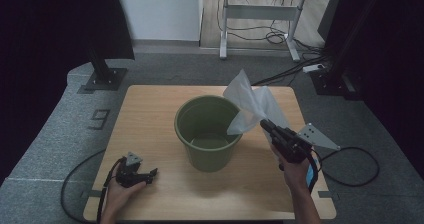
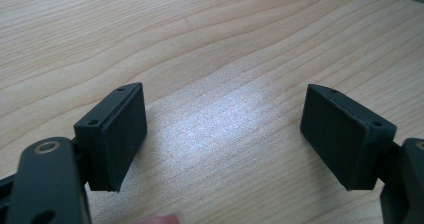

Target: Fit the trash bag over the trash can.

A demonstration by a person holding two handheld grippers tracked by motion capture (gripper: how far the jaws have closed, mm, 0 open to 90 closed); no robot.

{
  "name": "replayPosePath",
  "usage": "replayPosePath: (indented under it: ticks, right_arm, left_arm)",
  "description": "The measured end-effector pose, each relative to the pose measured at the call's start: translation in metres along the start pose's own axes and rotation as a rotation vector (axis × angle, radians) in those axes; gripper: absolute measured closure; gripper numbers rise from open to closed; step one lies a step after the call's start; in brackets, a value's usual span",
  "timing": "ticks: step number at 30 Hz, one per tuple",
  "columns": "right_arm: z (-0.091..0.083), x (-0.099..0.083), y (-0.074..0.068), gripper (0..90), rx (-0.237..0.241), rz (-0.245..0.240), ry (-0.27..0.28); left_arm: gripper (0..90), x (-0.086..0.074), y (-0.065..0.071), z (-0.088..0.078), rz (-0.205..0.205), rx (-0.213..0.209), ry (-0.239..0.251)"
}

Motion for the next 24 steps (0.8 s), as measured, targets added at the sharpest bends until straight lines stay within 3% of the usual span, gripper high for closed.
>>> replayPosePath:
  ticks: [11,15,20,24]
  right_arm:
    - [0.000,0.006,-0.016,88.7,0.035,-0.044,0.016]
    - [-0.002,0.008,-0.018,88.7,0.027,-0.058,0.028]
    - [-0.009,0.015,-0.010,88.7,-0.001,-0.055,0.054]
    - [-0.016,0.020,-0.002,88.7,-0.017,-0.024,0.084]
  left_arm:
    - [18.4,0.000,0.000,0.000,0.000,-0.001,-0.001]
    - [18.4,0.000,0.000,0.000,0.000,-0.001,-0.001]
    - [18.4,0.000,0.000,0.000,-0.001,-0.004,0.000]
    - [18.4,0.000,0.000,0.000,-0.001,-0.004,0.000]
Point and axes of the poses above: each handheld gripper's, and its own axes: z roughly forward along the jaws, x roughly out of its top, y roughly to its right, the point moved 1 cm from there along z, roughly forward along the jaws, and after that the axes turned 6 degrees about -y, right-handed, at the moved point
